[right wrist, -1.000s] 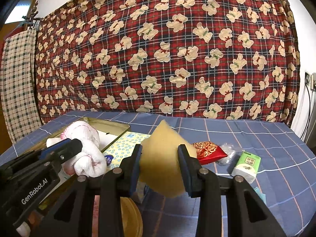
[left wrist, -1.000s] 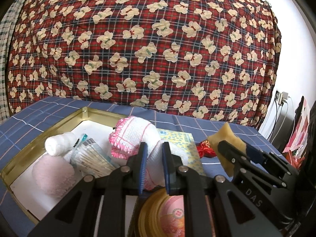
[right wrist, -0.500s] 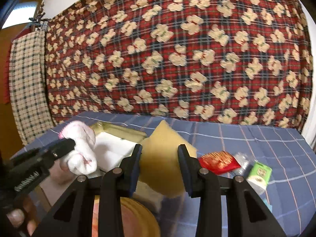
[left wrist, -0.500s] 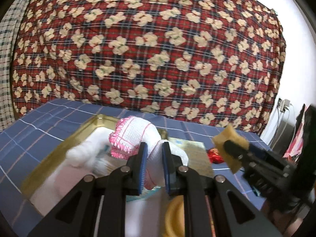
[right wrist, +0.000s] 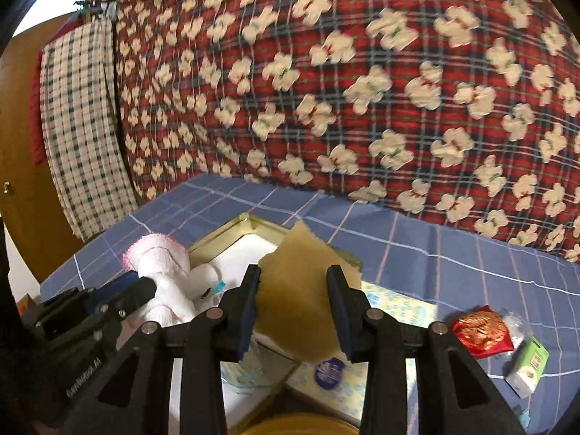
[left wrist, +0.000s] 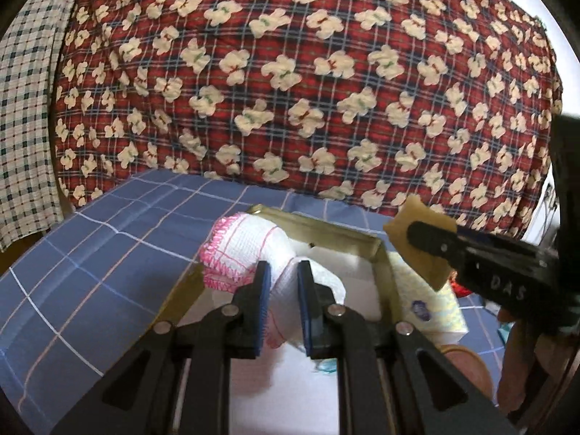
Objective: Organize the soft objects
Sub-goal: 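Open the left gripper over the tin tray while the right gripper releases the sponge there, then grasp the teal cloth on the tablecloth with the right gripper, then grasp the red candy-shaped pouch with the left gripper while the right gripper lifts the teal cloth, then carry the red pouch with the left gripper while the right gripper carries the teal cloth toward the tray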
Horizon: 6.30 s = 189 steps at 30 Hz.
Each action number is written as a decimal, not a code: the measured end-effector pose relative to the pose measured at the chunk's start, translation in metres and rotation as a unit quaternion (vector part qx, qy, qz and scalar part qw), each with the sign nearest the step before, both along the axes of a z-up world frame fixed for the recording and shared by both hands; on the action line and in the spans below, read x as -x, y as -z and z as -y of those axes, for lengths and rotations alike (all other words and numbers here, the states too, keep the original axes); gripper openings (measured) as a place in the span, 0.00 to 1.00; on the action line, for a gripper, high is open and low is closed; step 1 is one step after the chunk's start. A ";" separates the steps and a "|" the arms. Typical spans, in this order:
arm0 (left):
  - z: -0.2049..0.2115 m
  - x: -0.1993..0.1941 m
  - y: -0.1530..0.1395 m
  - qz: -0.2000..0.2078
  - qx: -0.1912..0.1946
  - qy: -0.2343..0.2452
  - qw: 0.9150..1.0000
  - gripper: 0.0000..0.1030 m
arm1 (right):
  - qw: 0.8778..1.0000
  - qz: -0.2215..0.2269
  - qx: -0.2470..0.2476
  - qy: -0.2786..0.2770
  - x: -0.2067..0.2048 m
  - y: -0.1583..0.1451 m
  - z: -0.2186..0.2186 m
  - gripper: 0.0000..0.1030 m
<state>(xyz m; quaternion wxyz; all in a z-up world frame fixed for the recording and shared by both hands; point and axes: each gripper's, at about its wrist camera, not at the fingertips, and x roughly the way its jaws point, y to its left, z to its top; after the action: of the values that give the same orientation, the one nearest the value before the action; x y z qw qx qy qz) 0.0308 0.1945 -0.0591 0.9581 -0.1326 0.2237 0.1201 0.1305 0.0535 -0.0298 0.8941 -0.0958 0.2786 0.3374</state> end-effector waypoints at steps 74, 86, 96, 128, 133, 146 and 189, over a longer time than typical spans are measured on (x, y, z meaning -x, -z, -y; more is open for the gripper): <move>0.217 -0.060 -0.006 -0.056 -0.092 0.179 0.978 0.96 | 0.964 -0.118 0.087 0.223 -0.018 0.089 0.262 0.23; 0.236 -0.075 -0.007 -0.063 -0.087 0.187 0.977 0.96 | 0.962 -0.094 0.020 0.254 -0.014 0.076 0.297 0.12; 0.284 -0.125 0.007 -0.089 -0.120 0.184 0.972 0.95 | 0.953 -0.078 -0.008 0.293 -0.040 0.067 0.317 0.12; 0.294 -0.187 0.052 -0.169 -0.122 0.171 0.963 0.05 | 0.959 -0.044 -0.006 0.280 -0.040 0.063 0.303 0.13; 0.305 -0.159 0.044 -0.133 -0.142 0.185 0.963 0.05 | 0.958 -0.029 -0.012 0.285 -0.036 0.059 0.304 0.13; 0.288 -0.104 0.026 -0.046 -0.105 0.199 0.973 0.05 | 0.951 0.001 -0.040 0.305 -0.021 0.051 0.307 0.13; 0.240 -0.048 0.011 0.048 -0.059 0.164 0.983 0.05 | 0.961 0.045 -0.073 0.262 0.007 0.044 0.271 0.13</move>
<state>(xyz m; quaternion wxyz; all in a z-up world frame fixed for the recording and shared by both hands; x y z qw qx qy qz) 0.0788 -0.0450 -0.0697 0.9806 -0.0427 0.1885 -0.0325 0.1236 -0.2177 -0.0741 0.9673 0.0317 0.2283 0.1058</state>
